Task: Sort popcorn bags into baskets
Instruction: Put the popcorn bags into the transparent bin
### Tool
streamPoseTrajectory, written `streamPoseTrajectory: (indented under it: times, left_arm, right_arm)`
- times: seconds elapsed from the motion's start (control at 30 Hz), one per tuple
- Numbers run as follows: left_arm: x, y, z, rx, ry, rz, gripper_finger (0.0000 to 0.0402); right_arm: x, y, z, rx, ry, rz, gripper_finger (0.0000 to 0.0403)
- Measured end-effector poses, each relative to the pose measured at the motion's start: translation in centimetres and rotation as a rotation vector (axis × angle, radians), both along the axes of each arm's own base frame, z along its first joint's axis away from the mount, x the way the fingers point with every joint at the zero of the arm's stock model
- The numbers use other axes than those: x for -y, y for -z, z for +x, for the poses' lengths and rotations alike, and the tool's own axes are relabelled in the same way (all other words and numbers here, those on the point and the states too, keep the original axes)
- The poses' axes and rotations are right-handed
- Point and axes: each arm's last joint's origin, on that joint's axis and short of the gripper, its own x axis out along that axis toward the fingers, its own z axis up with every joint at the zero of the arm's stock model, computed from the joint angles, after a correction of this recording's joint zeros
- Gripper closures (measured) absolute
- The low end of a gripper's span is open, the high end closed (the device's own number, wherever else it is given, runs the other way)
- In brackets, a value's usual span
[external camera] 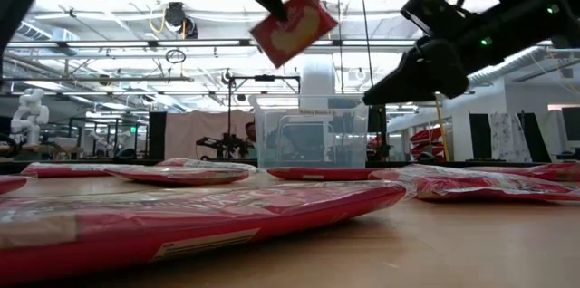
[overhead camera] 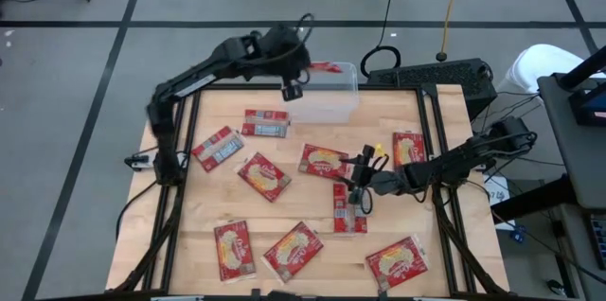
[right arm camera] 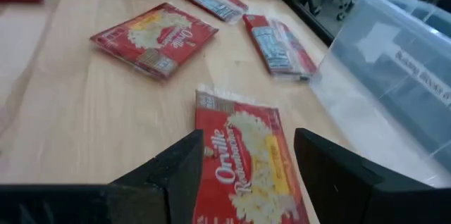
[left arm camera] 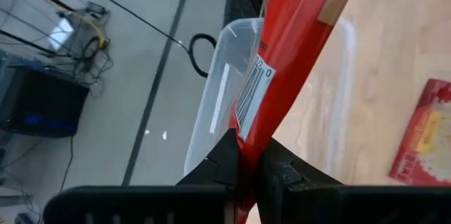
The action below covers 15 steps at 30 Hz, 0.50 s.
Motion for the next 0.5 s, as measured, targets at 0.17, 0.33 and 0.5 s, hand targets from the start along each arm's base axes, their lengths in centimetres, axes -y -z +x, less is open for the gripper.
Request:
streamPoseTrajectory:
  times: [0.17,0.33,0.5]
  left_arm:
    - [-2.3,2.0,1.8,-0.050,0.040,-0.081,0.0380]
    - [-4.0,5.7,3.1,-0.144,0.050,-0.156,0.0377]
    - [-4.9,7.7,4.1,-0.158,0.070,-0.214,0.0375]
  right_arm:
    - [0.1,0.2,-1.8,0.051,0.022,0.096,0.0191]
    - [0.0,0.4,-3.8,0.091,0.018,0.172,0.0191]
    - [-0.2,0.5,-5.0,0.127,0.009,0.227,0.0191]
